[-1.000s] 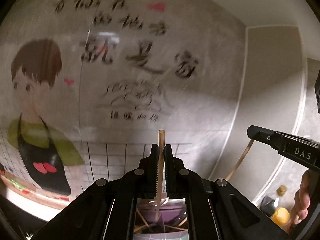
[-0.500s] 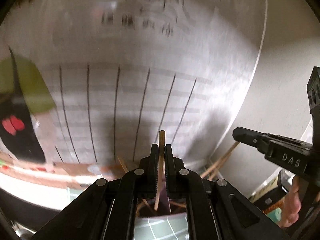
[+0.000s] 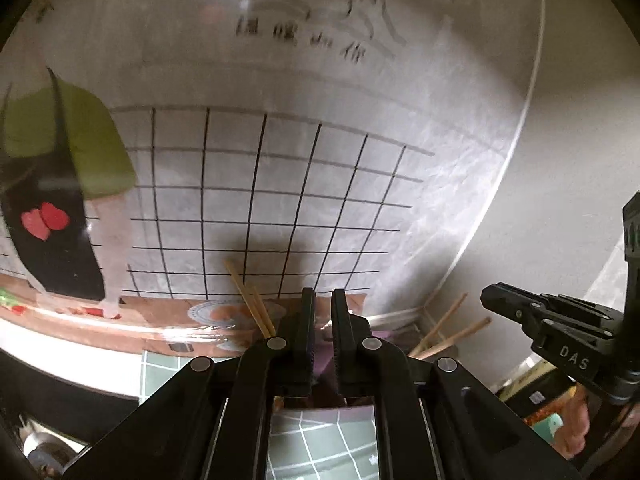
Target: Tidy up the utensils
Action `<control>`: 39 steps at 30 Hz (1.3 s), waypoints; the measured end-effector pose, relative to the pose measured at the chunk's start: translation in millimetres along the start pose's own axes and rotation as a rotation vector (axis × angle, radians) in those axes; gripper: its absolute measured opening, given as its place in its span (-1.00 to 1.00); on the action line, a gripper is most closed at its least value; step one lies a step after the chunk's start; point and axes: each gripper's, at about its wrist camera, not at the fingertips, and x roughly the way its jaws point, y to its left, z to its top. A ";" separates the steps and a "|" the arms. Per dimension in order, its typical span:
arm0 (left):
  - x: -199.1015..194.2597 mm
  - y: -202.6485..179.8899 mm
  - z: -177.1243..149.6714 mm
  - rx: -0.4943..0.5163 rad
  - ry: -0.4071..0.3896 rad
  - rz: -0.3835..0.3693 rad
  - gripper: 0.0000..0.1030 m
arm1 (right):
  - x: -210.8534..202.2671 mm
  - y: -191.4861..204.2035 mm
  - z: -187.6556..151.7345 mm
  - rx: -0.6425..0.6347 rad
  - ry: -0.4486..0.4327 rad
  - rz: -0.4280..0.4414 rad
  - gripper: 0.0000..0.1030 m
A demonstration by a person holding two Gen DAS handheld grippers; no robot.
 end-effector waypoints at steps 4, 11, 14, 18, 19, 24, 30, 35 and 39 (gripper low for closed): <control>-42.1 -3.4 -13.3 -0.013 -0.021 0.020 -0.82 | -32.9 -0.5 -13.6 -0.015 -0.068 -0.035 -0.50; -111.4 -19.3 -83.8 -0.006 -0.024 0.197 -0.67 | -97.3 -3.2 -67.4 -0.025 -0.155 0.062 -0.46; -138.6 -31.0 -122.9 0.003 -0.028 0.287 -0.59 | -117.5 -1.1 -100.4 -0.024 -0.143 0.136 -0.20; -169.9 -47.7 -172.6 0.018 -0.045 0.355 -0.56 | -138.1 8.9 -145.1 -0.046 -0.161 0.068 -0.11; -173.4 -51.3 -180.2 0.026 -0.048 0.364 -0.56 | -142.3 12.9 -156.1 -0.061 -0.165 0.046 -0.10; -193.9 -71.6 -216.6 0.067 -0.041 0.372 -0.56 | -155.5 20.5 -207.0 -0.074 -0.136 0.022 -0.09; -202.6 -84.7 -238.1 0.065 -0.010 0.353 -0.56 | -160.5 18.4 -238.6 -0.048 -0.096 0.026 -0.09; -204.0 -88.4 -243.7 0.055 0.014 0.335 -0.56 | -167.0 20.4 -252.7 -0.066 -0.103 0.003 -0.09; -206.8 -89.2 -244.5 0.048 0.015 0.334 -0.56 | -170.8 22.4 -256.0 -0.068 -0.109 -0.006 -0.09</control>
